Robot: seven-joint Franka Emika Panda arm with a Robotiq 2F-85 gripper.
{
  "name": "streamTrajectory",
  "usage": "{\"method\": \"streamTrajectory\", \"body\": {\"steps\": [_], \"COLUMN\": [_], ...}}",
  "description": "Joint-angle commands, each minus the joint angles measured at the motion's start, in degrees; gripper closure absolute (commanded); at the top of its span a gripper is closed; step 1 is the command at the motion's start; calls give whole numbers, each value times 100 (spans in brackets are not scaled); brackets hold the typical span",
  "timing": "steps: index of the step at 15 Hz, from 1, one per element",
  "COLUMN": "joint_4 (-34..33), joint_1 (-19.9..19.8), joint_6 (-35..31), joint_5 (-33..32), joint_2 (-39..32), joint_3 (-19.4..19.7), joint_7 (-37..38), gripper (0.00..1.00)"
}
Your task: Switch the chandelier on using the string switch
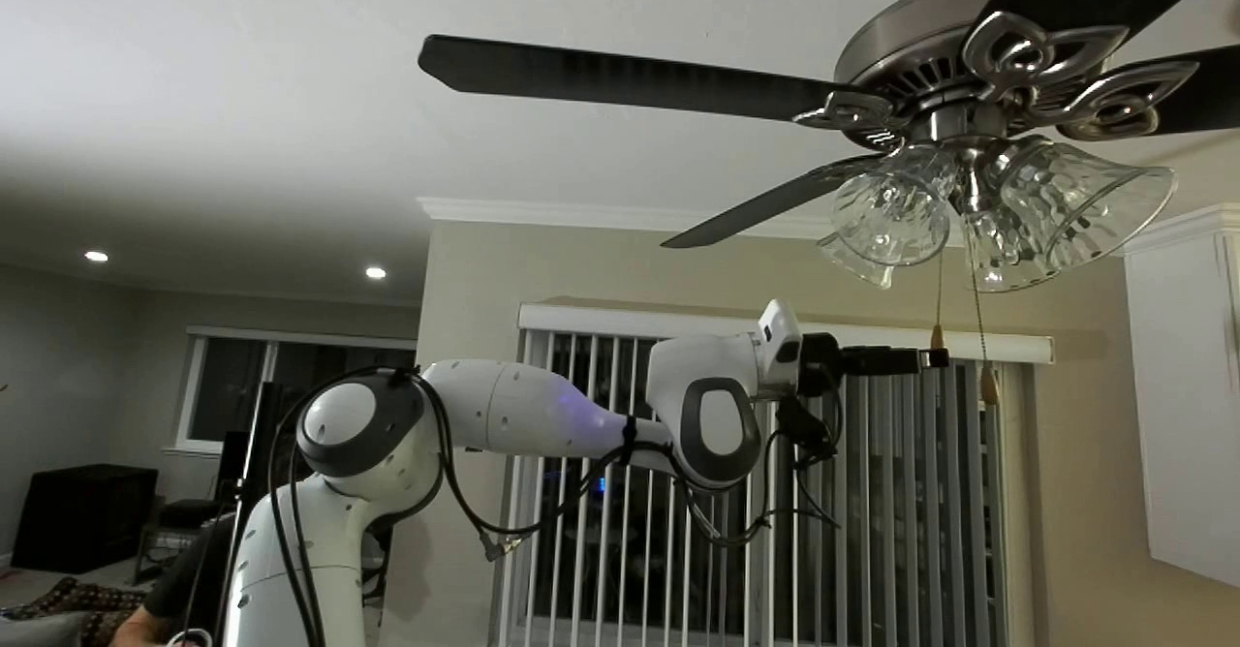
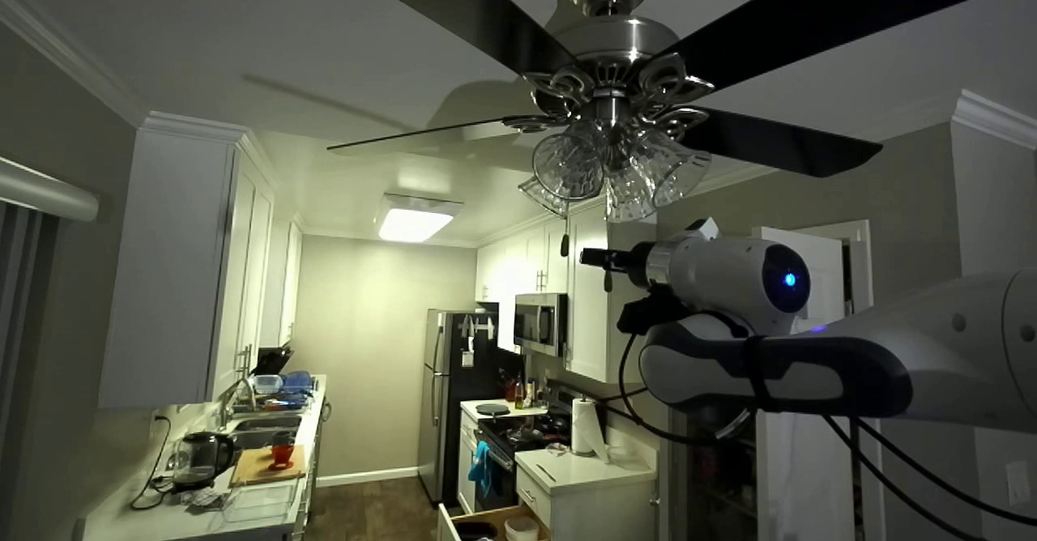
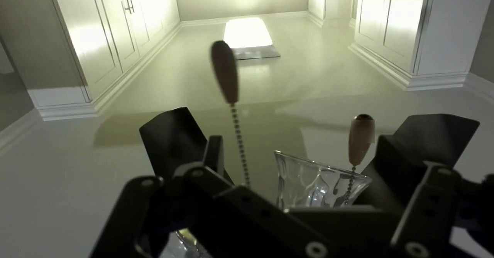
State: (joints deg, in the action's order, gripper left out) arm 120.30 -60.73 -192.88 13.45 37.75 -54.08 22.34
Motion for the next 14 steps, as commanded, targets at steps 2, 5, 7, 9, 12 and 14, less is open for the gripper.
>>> {"method": "streamTrajectory", "body": {"steps": [2, 5, 7, 9, 12, 14], "joint_4": [-5, 44, 58, 52, -36, -103], "joint_1": [23, -147, -258, -468, -774, -928], "joint_6": [-5, -122, -138, -172, -254, -298], "joint_5": [139, 11, -51, -106, -124, -119], "joint_2": [-21, -84, -110, -118, -142, -136], "joint_3": [-12, -76, -140, -202, -257, -265], "joint_7": [-152, -278, -373, -501, -647, -726], "gripper": [0, 0, 0, 0, 0, 0]}}
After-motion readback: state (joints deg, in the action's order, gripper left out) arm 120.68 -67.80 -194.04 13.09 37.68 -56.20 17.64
